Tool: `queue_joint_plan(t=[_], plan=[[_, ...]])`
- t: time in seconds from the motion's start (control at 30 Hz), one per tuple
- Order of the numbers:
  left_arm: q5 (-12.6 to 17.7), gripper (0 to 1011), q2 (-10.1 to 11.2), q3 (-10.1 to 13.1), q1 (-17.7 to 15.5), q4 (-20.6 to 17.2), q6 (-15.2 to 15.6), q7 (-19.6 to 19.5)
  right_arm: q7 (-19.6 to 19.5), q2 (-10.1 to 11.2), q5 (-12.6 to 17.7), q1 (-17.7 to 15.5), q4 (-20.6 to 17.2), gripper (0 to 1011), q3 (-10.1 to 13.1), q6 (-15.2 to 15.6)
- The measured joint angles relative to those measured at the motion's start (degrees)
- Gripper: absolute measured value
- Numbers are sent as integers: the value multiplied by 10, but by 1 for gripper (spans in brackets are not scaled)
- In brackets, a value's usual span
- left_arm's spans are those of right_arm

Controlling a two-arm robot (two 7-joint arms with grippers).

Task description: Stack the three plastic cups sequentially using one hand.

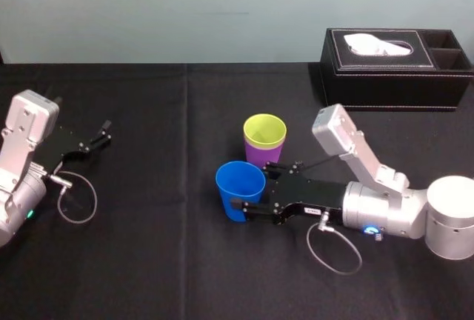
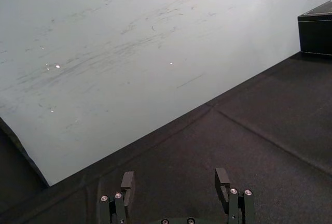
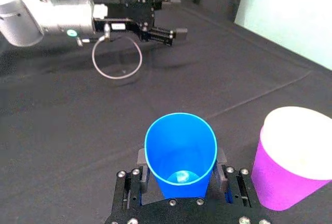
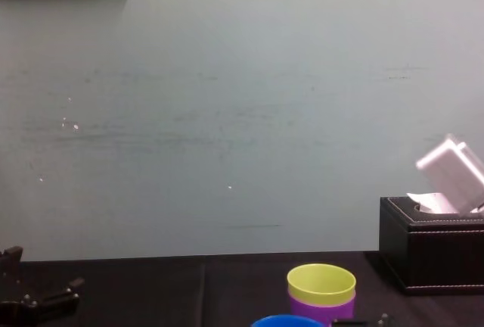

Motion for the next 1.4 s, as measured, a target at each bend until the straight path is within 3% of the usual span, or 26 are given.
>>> queue_joint_plan(t=[0.27,0.5,0.8,1.03,1.4], plan=[[0,1011,0,0,0,0,0,0,1,28,30,-22,-56,726,17,12],[0,1011,0,0,0,0,0,0,-13,66,69,-45,-124,724,45,32],[0,1011,0,0,0,0,0,0,-36,93,90,-40,-168,726,71,45],[0,1012,0,0,0,0,0,0,-48,93,90,-14,-163,726,75,56],[0,1011,0,0,0,0,0,0,-52,64,73,45,-99,726,55,67]])
